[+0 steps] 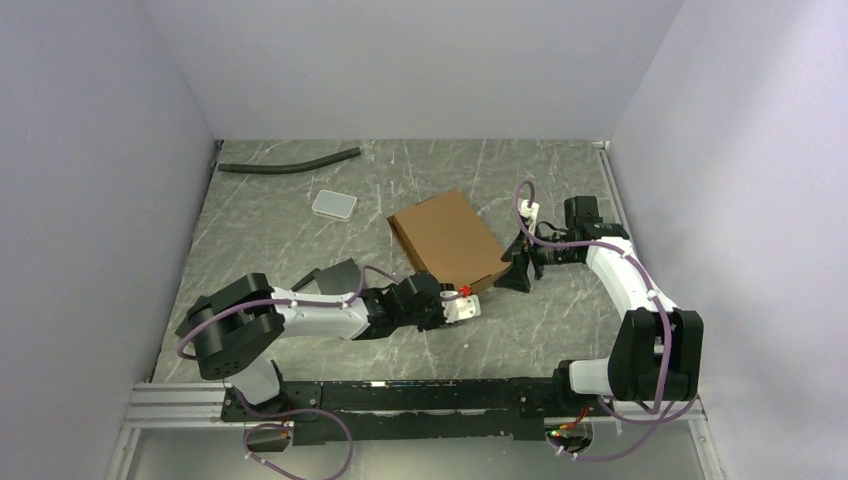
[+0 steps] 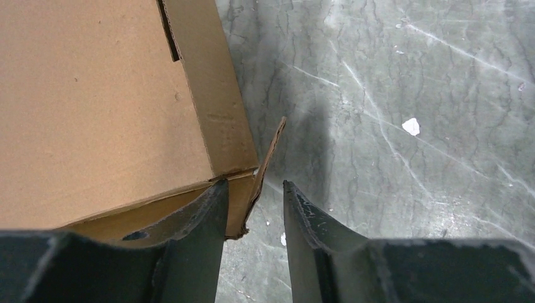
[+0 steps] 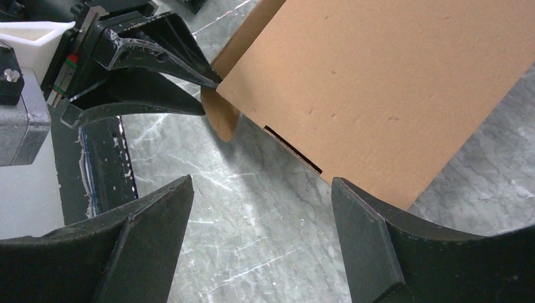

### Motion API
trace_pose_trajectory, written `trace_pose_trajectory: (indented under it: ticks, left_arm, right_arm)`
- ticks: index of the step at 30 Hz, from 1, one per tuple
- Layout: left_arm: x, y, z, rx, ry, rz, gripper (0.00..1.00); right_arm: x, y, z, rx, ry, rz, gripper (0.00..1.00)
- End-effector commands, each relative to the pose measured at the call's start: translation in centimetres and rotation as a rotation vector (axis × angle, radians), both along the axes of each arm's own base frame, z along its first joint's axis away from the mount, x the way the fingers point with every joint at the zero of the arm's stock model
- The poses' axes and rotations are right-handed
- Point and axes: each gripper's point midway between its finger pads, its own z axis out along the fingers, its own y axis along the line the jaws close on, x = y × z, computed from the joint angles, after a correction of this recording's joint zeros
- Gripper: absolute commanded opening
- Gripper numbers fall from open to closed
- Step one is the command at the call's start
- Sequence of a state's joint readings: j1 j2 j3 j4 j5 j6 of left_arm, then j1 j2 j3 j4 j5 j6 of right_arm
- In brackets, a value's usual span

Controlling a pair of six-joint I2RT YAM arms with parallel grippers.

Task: Fold the paper box

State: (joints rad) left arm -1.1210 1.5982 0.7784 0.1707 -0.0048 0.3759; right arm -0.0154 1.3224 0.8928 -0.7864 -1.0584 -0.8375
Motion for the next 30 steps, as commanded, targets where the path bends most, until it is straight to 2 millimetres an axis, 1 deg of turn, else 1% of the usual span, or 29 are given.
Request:
trace_pose_trajectory:
  ticks: [1,3,5,10,12,17,21,24,30]
  left_arm:
    - [0.8,-1.3,1.0,-0.075,-0.031,0.023,0.42]
    - [0.8,-1.2,0.7,-0.083,-0.023,0.033,0.40]
    - [0.7,-1.1,0.4,-0.086,-0.014,0.040,0.39]
    - [0.6,-0.7,-0.2,-0.090,0.001,0.062,0.33]
    - [0.6,-0.5,-0.3,-0.091,0.001,0.073,0.30]
    - [0.6,0.0,-0.5,-0.093,0.002,0.094,0.22]
    - [0.8,0.5,-0.8,-0.103,0.007,0.114,0.19]
    - [0.7,0.8,-1.1,-0.103,0.016,0.123,0.18]
    - [0.6,0.9,-1.2,-0.120,0.029,0.131,0.19]
  right_arm:
    - [1.3,0.5,0.9,0.021,-0.041,-0.011,0.83]
    - [2.0,0.2,0.3,0.003,-0.033,-0.062,0.83]
    - [2.5,0.6,-0.1,-0.011,-0.005,-0.102,0.82]
    - [4.8,-0.1,-1.2,-0.051,0.014,-0.247,0.79]
    - [5.5,-0.6,-1.9,-0.088,0.020,-0.297,0.79]
    - [6.8,-2.0,-2.5,-0.146,0.006,-0.392,0.79]
    - [7.9,-3.6,-4.1,-0.216,0.034,-0.506,0.78]
    - [8.3,-3.9,-4.8,-0.232,0.079,-0.537,0.77]
    - [8.0,-3.1,-5.1,-0.196,0.114,-0.518,0.77]
